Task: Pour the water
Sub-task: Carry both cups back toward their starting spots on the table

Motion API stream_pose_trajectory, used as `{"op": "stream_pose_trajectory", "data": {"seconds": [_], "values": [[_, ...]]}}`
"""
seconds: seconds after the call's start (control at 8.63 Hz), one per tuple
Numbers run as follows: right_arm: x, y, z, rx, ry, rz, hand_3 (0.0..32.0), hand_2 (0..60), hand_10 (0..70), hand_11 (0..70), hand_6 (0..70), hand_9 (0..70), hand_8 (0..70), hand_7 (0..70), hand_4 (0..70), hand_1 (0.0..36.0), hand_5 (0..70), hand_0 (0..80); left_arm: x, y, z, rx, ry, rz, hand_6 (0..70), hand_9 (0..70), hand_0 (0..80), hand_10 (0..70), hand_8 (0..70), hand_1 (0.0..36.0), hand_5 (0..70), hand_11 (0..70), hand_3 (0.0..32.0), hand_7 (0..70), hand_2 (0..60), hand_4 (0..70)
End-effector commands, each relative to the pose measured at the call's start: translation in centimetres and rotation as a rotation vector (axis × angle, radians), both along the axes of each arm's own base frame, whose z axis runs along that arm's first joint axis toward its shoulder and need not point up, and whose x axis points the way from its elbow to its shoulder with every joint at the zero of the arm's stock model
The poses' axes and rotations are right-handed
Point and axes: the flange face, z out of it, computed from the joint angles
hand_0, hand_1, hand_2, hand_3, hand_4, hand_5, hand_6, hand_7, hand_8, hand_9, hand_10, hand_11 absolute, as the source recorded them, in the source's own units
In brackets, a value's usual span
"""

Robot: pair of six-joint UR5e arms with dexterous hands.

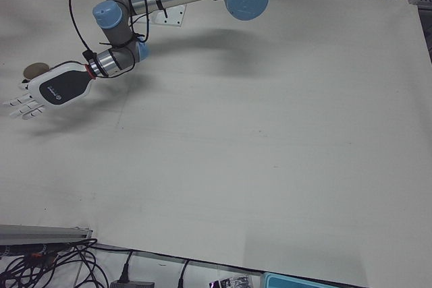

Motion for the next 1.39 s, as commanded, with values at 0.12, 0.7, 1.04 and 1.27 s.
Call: {"op": "stream_pose_trajectory", "data": {"seconds": [0.12,0.7,1.04,1.27], "values": [[17.1,2.3,6.7,-0.007,-0.370,0.128,0.0,34.0,37.2,53.8,53.2,54.7,44.8,42.8,36.1,22.4,47.4,58.5,-10.8,-5.7,10.8,-0.160,0.049,0.010,9.0,1.8,63.0,4.2,1.6,36.0,70.0,8.3,0.0,12.0,60.0,70.0],[23.7,1.0,31.1,-0.075,-0.536,0.072,0.0,35.9,44.1,63.3,55.8,64.2,50.8,47.3,40.4,22.0,49.4,58.8,-25.9,-13.6,19.1,-0.217,0.060,-0.074,7.7,1.5,62.4,4.2,1.3,36.0,70.0,8.4,0.0,11.7,60.0,69.7],[24.2,0.5,47.2,-0.205,-0.467,0.183,0.0,37.0,48.5,69.7,52.5,65.4,51.8,43.6,36.5,20.6,46.4,56.3,-29.2,-13.1,27.6,-0.235,0.060,-0.100,8.3,1.7,62.4,4.5,1.6,36.0,70.0,8.7,0.0,12.0,60.0,70.0],[18.8,-4.8,50.4,-0.242,-0.400,0.209,0.0,33.4,57.5,70.0,51.4,70.0,55.8,41.0,34.1,16.9,43.3,53.1,-30.2,-13.0,29.2,-0.221,0.075,-0.108,8.7,2.0,61.3,5.0,1.8,36.0,70.0,9.4,0.0,12.5,60.0,70.0]]}}
